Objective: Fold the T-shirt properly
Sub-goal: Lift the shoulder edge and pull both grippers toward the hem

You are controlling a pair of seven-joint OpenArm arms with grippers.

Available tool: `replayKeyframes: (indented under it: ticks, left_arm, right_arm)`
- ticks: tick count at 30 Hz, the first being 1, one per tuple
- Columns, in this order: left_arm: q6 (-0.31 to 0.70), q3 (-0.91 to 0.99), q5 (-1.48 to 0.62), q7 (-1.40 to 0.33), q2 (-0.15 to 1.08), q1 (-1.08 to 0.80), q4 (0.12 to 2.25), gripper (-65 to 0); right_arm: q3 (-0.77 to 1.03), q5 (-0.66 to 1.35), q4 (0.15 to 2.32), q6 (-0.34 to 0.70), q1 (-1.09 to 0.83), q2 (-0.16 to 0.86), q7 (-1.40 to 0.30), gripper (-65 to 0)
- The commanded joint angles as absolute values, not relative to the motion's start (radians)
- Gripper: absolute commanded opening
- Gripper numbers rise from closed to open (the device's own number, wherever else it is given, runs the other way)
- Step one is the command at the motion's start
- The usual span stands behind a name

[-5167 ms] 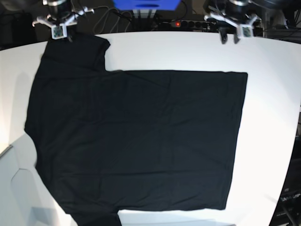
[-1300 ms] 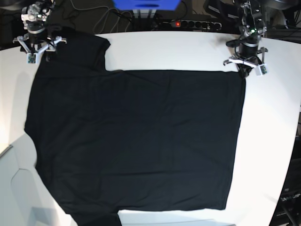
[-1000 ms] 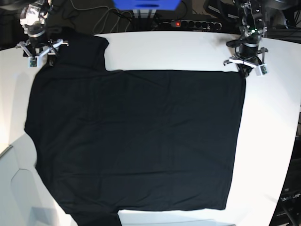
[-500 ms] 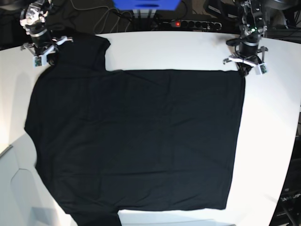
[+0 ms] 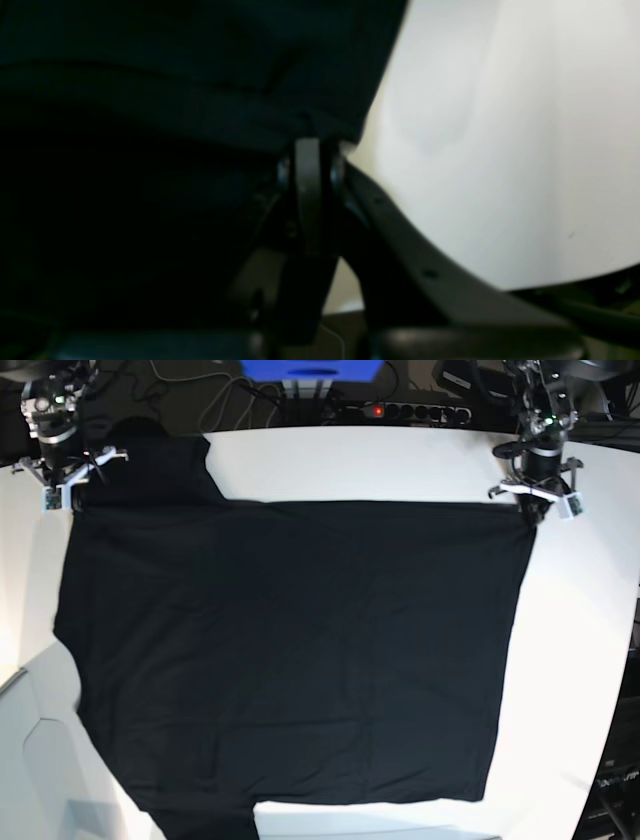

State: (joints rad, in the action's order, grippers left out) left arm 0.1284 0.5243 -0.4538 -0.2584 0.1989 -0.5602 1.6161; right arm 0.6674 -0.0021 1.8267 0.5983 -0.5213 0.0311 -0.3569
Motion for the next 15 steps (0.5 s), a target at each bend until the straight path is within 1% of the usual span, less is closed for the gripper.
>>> replayKeyframes:
  ticks: [1,5,10,15]
  left_arm:
    - [0.128,0.544,-0.456,-0.232,0.209,-0.573,1.646,-64.9]
    - [0.127,0.552,-0.456,-0.232,0.208,-0.578,1.695,-64.9]
    - [0.124,0.553,-0.456,-0.232,0.208,-0.578,1.735,-64.9]
    - [0.124,0.552,-0.458,-0.232,0.208,-0.555,1.739,-64.9]
  right_arm:
    - [0.676,0.007,1.860,0.608,-0.526,0.031,-0.340,-65.0]
    - [0.670,0.012,1.906,0.608,-0.521,0.027,-0.340,-65.0]
    - [0.674,0.113,1.946,0.608,-0.516,0.036,-0.341,-65.0]
    - [0.670,0.119,1.946,0.608,-0.475,0.054,-0.341,-65.0]
